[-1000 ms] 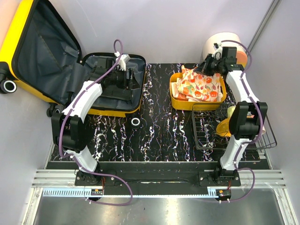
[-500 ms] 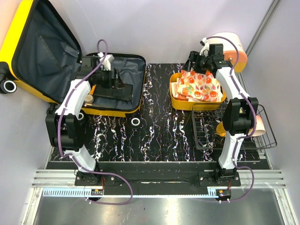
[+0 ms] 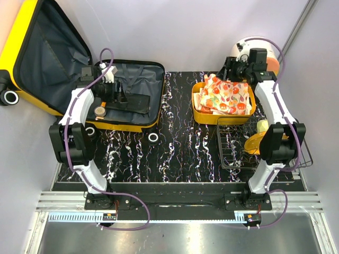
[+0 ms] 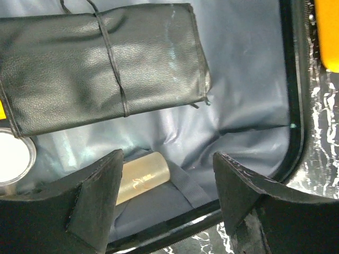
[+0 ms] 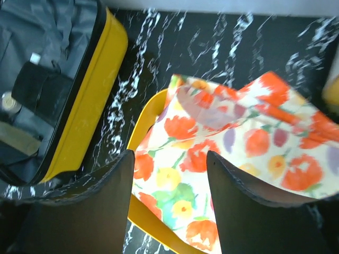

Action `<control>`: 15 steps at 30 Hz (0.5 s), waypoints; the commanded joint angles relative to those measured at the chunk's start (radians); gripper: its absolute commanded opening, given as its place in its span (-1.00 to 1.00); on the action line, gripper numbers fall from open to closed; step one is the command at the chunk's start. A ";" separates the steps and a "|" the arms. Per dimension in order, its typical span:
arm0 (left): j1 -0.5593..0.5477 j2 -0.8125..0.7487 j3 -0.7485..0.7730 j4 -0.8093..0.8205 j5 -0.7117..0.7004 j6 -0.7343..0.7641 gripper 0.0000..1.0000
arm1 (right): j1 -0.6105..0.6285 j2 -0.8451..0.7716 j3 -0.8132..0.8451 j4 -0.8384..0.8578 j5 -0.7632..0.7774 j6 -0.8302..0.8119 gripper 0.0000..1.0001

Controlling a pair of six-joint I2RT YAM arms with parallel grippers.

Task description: Open, take out, and arrange the luggage

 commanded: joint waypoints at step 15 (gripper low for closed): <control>-0.046 0.324 0.342 -0.102 -0.245 0.156 0.38 | 0.075 0.126 -0.195 -0.066 0.028 -0.126 0.52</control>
